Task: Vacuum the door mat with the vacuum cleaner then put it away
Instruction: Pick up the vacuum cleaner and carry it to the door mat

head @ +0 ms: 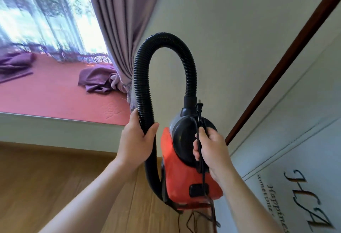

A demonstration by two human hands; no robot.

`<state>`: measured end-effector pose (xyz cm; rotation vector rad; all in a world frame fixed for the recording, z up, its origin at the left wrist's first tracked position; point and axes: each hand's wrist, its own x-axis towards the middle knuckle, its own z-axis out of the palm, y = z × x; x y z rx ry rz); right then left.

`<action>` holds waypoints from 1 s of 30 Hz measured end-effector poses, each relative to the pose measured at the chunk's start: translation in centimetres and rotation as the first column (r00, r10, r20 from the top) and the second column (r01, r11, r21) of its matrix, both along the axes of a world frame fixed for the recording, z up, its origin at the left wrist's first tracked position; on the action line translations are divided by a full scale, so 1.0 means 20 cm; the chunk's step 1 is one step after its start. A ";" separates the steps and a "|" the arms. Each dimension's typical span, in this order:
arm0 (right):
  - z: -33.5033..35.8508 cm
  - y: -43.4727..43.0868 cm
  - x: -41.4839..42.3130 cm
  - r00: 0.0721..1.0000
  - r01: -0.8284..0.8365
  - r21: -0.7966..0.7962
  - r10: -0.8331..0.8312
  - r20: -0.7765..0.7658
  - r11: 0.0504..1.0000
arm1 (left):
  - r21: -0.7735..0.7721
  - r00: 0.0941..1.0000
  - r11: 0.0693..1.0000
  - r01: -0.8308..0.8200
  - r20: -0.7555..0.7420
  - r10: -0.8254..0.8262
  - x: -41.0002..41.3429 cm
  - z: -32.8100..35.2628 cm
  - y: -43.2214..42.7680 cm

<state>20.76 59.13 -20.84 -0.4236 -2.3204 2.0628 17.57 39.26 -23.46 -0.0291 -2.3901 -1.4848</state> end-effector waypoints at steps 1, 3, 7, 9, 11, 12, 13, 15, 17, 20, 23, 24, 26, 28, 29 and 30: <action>0.07 -0.03 0.00 1.000 -0.008 -0.001 0.008 -0.020 1.000 | -0.003 1.000 1.000 -0.010 -0.020 0.010 0.01 0.06 -0.02; 0.22 -0.07 0.02 0.998 -0.029 -0.005 0.028 -0.059 1.000 | -0.001 0.998 1.000 -0.026 -0.049 0.026 0.04 0.18 -0.07; 0.46 -0.16 0.05 0.988 -0.076 -0.010 0.074 -0.134 0.997 | -0.021 0.990 0.998 -0.064 -0.128 0.061 0.12 0.41 -0.18; 0.56 -0.21 0.07 0.981 -0.108 -0.027 0.103 -0.166 0.994 | -0.039 0.981 0.994 -0.098 -0.169 0.091 0.17 0.51 -0.22; 0.64 -0.25 0.10 0.971 -0.147 -0.035 0.137 -0.197 0.988 | -0.070 0.969 0.985 -0.157 -0.205 0.140 0.22 0.59 -0.25; 0.68 -0.28 0.11 0.966 -0.167 -0.041 0.155 -0.209 0.985 | -0.081 0.961 0.979 -0.189 -0.220 0.168 0.25 0.64 -0.27; 0.71 -0.31 0.13 0.961 -0.185 -0.053 0.169 -0.218 0.981 | -0.087 0.953 0.972 -0.217 -0.233 0.192 0.28 0.68 -0.28; 0.77 -0.36 0.15 0.951 -0.220 -0.067 0.199 -0.236 0.973 | -0.091 0.938 0.961 -0.261 -0.260 0.231 0.35 0.75 -0.32; 0.82 -0.41 0.18 0.938 -0.265 -0.067 0.241 -0.249 0.962 | -0.105 0.922 0.943 -0.314 -0.268 0.277 0.42 0.81 -0.37; 0.87 -0.48 0.21 0.917 -0.329 -0.076 0.299 -0.263 0.941 | -0.119 0.903 0.917 -0.382 -0.259 0.342 0.54 0.89 -0.45; 0.90 -0.57 0.25 0.889 -0.401 -0.069 0.370 -0.269 0.914 | -0.133 0.869 0.874 -0.467 -0.254 0.425 0.65 0.97 -0.52; 0.91 -0.61 0.27 0.877 -0.427 -0.066 0.396 -0.272 0.902 | -0.125 0.855 0.860 -0.495 -0.245 0.457 0.70 0.99 -0.55; 0.92 -0.69 0.31 0.853 -0.476 -0.060 0.444 -0.273 0.877 | -0.113 0.831 0.834 -0.541 -0.224 0.509 0.79 1.01 -0.62; 0.92 -0.78 0.36 0.825 -0.529 -0.056 0.498 -0.267 0.847 | -0.108 0.804 0.803 -0.586 -0.207 0.558 0.89 1.01 -0.70; 0.92 -0.83 0.39 0.811 -0.553 -0.058 0.521 -0.266 0.831 | -0.103 0.792 0.792 -0.602 -0.203 0.576 0.95 1.02 -0.74; 0.93 -0.88 0.42 0.797 -0.576 -0.064 0.542 -0.267 0.815 | -0.096 0.780 0.781 -0.617 -0.203 0.591 1.00 1.02 -0.78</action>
